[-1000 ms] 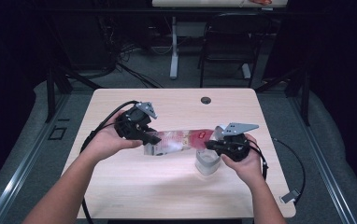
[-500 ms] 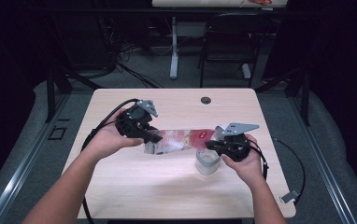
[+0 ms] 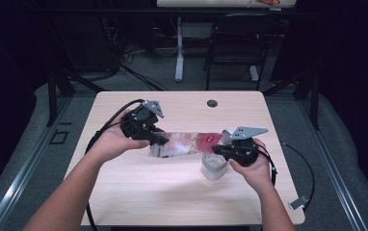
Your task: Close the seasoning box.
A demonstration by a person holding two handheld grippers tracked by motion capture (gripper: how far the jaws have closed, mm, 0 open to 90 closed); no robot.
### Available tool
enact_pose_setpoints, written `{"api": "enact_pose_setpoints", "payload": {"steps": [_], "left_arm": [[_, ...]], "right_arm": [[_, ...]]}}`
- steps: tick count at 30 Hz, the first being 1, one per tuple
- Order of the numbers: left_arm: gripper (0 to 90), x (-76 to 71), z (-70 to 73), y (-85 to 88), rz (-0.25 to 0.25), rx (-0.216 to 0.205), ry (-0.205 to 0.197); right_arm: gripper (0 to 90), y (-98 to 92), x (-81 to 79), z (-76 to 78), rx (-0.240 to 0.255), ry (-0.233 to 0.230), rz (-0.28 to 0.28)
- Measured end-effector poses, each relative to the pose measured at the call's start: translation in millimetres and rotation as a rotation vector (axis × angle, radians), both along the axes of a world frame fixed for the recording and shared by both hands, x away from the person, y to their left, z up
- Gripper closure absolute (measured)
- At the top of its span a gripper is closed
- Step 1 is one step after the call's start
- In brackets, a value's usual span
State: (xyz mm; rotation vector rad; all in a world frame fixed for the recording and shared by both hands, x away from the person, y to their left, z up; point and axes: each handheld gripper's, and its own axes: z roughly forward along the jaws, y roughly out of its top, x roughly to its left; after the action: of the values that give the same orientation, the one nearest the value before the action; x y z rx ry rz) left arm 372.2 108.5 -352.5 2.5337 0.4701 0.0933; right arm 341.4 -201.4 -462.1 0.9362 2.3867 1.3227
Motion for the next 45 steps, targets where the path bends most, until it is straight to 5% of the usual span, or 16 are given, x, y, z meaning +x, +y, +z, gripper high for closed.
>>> {"api": "enact_pose_setpoints", "payload": {"steps": [45], "left_arm": [[71.8, 2.2, 10.2, -9.5, -0.013, -0.012, -0.018]], "right_arm": [[86.7, -1.8, -1.3, -0.9, -0.019, 0.0, -0.018]]}}
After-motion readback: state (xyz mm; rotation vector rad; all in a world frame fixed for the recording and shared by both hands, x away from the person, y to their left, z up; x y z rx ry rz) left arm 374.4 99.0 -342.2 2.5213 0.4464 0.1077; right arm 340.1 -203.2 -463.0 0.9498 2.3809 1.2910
